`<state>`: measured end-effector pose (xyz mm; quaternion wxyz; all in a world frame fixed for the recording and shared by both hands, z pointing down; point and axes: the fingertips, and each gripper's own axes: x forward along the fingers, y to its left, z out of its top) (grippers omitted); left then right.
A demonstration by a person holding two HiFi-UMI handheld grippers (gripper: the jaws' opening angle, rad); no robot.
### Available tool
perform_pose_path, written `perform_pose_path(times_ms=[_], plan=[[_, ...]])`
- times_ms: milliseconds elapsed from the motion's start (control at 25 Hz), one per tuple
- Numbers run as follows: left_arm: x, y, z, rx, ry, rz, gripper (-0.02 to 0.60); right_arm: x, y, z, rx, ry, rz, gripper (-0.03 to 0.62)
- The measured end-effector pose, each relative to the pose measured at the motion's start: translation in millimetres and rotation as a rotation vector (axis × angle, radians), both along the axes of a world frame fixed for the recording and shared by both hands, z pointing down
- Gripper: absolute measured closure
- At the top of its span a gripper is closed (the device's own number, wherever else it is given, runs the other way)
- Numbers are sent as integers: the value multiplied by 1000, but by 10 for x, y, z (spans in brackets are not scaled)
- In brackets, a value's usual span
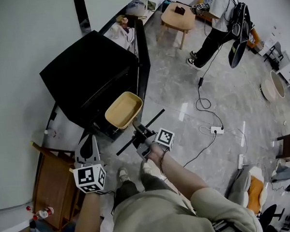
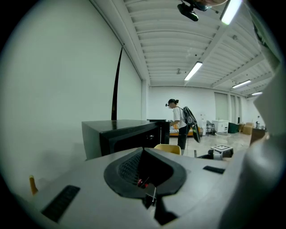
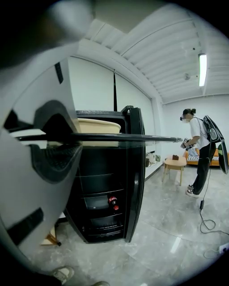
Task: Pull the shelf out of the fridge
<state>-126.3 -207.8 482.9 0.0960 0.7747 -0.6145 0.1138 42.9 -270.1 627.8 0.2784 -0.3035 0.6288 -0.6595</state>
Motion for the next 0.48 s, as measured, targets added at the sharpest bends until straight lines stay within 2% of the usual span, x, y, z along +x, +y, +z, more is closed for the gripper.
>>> perform_pose_path(times_ms=[200, 480], plan=[[-242, 62, -83, 16, 21, -55, 574, 57, 253, -256, 0, 14, -16, 589], [-556, 135, -299, 49, 18, -97, 574, 88, 456, -854, -41, -57, 16, 590]])
